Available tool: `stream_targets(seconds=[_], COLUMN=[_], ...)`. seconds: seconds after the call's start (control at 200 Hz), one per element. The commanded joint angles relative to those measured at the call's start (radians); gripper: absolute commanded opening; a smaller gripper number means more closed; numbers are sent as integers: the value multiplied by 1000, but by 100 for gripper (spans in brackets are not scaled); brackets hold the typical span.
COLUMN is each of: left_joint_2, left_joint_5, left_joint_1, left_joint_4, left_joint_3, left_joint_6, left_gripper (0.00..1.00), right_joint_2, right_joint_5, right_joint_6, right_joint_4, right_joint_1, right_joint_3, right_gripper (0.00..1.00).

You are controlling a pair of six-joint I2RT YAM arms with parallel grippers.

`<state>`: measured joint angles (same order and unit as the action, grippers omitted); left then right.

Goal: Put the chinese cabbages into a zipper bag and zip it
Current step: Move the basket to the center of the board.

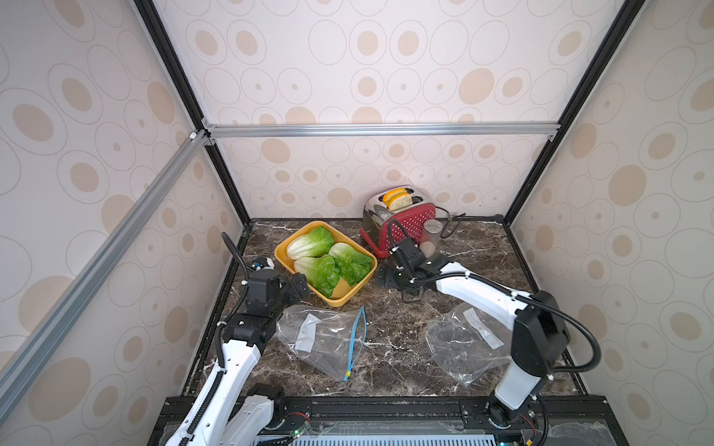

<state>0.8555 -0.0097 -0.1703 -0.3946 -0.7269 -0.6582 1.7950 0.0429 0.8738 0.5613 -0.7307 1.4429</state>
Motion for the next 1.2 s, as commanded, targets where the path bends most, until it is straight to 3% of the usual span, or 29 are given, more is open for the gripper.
stream_targets(seconds=[0.0, 0.26, 0.466, 0.786, 1.197], left_joint_2=[-6, 3, -8, -13, -15], left_joint_5=[-14, -10, -13, -35, -33], left_joint_1=[-45, -62, -62, -62, -62], left_joint_4=[-39, -60, -52, -60, -81], left_joint_3=[1, -2, 7, 15, 8], left_joint_6=[-39, -28, -25, -28, -21], left_gripper=[99, 99, 99, 99, 99], right_joint_2=[115, 367, 465, 418, 311], right_joint_5=[48, 47, 67, 128, 127], right_joint_6=[111, 143, 121, 58, -160], right_joint_4=[25, 78, 142, 175, 198], right_joint_1=[-45, -78, -79, -26, 108], right_joint_3=[122, 369, 471, 407, 290], right_gripper=[92, 77, 56, 27, 14])
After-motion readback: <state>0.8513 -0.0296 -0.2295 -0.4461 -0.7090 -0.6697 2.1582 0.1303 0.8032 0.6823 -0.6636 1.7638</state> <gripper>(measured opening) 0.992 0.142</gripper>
